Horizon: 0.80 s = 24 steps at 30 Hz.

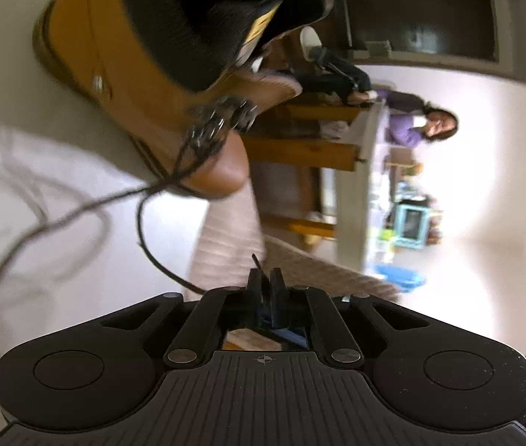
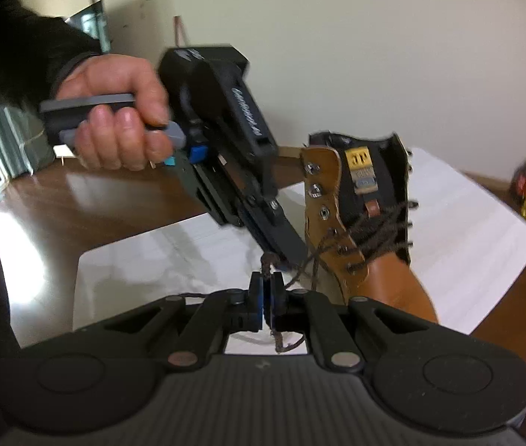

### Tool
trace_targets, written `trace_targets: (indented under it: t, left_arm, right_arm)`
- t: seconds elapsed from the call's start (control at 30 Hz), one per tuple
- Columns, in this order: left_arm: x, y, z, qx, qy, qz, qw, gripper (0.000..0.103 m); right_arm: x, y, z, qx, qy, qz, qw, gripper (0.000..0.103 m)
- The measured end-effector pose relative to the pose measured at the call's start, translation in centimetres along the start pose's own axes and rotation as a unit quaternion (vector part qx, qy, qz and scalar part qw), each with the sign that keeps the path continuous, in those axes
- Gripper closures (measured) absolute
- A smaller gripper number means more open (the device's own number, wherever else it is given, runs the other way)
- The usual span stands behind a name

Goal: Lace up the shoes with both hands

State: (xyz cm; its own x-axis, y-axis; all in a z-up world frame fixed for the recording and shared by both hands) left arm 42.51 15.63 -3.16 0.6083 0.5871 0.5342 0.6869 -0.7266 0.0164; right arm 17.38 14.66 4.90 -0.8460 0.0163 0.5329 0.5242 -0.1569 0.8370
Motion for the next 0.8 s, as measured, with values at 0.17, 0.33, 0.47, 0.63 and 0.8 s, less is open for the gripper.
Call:
trace_targets:
  t: [0.17,0.33,0.47,0.63,0.8]
  left_arm:
    - [0.7,0.2,-1.8,-0.057,0.033,-0.006,0.9978,0.099]
    - [1.3,0.4,-2.6,-0.09,0.063,-0.024,0.9937,0.1]
    - [1.6,0.5,-2.8,-0.073,0.057,-0.032,0.9952,0.1]
    - [1.6,0.3,-3.0,-0.062,0.054,-0.045,0.9956,0.1]
    - [1.7,-0.1,-3.2,-0.064,0.058,-0.054,0.9948,0.1]
  right_arm:
    - [-0.2,-0.5,-1.0,-0.055,-0.001,-0.002,0.998,0.098]
    - [-0.4,-0.9,-1.8,-0.092,-0.005,-0.002,0.996,0.087]
    - [-0.5,-0.9,-2.7,-0.15,0.0,-0.014,0.989,0.082]
    - [-1.0,-0.1,-3.2,-0.179,-0.007,-0.037,0.983,0.082]
    - [-1.9,0.1,-3.6,-0.209,-0.02,-0.036,0.977,0.097]
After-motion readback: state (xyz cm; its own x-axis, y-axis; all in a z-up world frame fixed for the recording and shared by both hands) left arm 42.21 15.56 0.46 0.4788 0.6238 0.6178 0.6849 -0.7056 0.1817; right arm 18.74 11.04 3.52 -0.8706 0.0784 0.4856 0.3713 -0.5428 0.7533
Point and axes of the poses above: each gripper's, at about its wrist camera, not at the fingertips, and x roughly against the way its jaws point, z to its left, y to its top, the point moved 2 cm from there along -x, roughly the way its jaws point, and after that the axes turned 10 degrees about -z, right-handed, at the moved point
